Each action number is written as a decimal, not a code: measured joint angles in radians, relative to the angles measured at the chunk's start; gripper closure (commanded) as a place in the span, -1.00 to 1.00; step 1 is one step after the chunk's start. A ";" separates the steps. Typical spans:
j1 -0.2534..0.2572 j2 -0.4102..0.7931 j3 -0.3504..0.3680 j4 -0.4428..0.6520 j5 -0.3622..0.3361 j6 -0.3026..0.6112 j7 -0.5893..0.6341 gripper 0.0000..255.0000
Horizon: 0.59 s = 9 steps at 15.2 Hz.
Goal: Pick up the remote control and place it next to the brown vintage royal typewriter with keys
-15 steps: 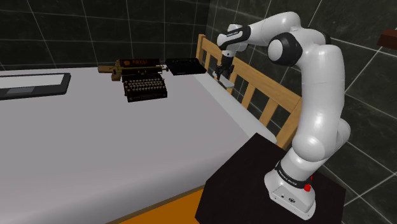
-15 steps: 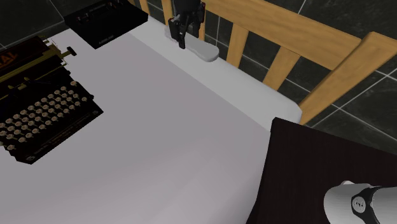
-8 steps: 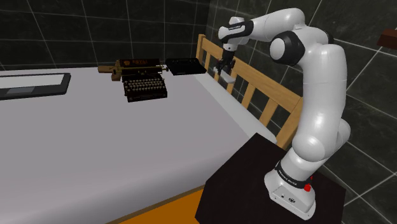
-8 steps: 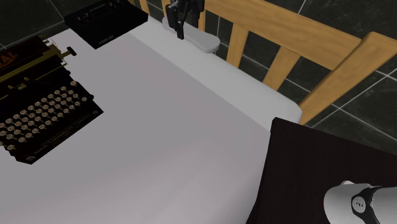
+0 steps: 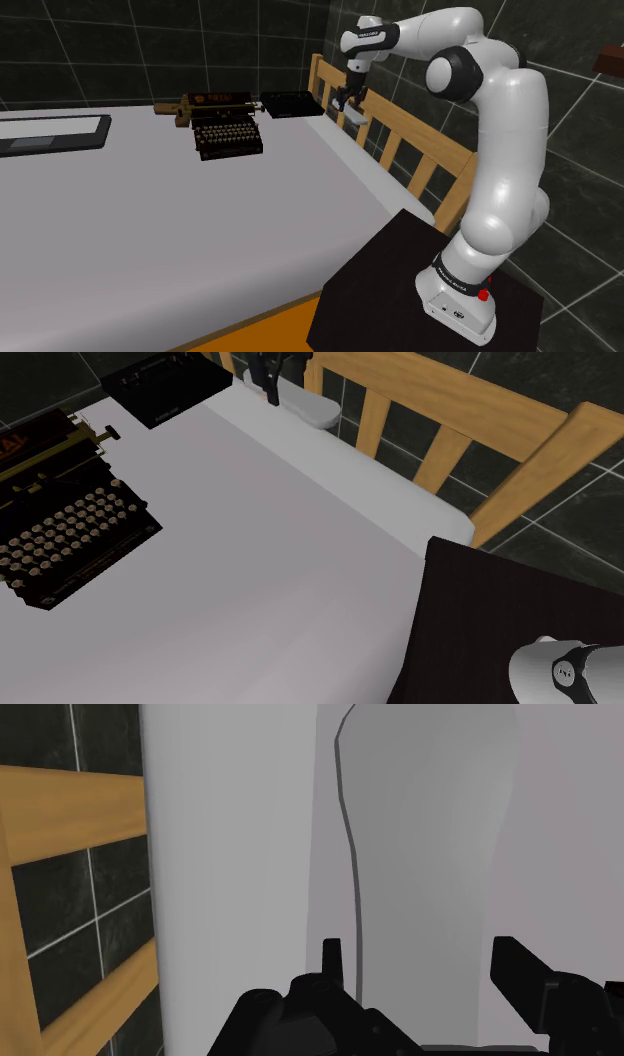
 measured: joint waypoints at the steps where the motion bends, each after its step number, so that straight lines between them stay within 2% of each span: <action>1: 0.015 -0.001 0.005 0.002 -0.002 -0.002 0.019 1.00; 5: 0.079 -0.023 0.023 -0.039 -0.014 0.020 0.097 1.00; 9: 0.136 -0.014 0.043 -0.017 -0.022 0.011 0.178 1.00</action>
